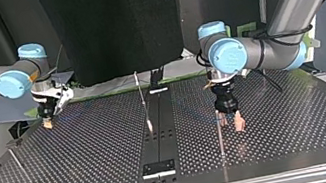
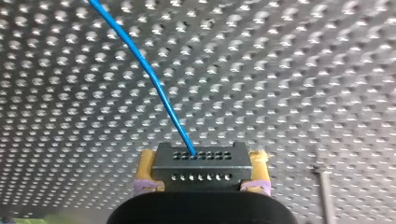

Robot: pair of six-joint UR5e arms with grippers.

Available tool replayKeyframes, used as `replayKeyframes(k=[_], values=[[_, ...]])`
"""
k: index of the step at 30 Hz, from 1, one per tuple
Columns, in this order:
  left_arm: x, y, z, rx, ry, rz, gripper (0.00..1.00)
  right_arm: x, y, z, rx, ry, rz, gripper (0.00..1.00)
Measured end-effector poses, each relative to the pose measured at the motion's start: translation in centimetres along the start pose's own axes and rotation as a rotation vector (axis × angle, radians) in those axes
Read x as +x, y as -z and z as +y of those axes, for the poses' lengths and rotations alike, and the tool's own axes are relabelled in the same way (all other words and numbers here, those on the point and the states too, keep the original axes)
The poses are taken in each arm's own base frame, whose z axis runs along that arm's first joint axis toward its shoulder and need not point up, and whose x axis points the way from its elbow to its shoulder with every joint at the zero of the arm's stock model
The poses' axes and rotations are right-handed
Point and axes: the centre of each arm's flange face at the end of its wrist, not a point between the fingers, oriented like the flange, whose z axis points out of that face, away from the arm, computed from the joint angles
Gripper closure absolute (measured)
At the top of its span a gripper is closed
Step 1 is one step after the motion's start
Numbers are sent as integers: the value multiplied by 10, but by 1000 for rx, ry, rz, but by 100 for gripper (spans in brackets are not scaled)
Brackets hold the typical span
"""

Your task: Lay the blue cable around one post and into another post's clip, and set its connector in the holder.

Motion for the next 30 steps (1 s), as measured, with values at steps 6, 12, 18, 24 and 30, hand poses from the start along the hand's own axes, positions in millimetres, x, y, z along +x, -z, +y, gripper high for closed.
replayKeyframes(k=[6,12,18,24,30], values=[[-1,0,-1,2,-1,-1,0,39,9,-5,12,0,45,62],[-1,-1,-2,4,-1,-3,0,71,23,-8,19,2,82,62],[-1,0,-3,5,-1,-1,0,97,38,-10,22,13,119,62],[-1,0,-3,6,-3,-1,0,109,53,-8,19,17,157,62],[0,0,-4,7,-4,0,0,101,59,-2,7,23,176,62]])
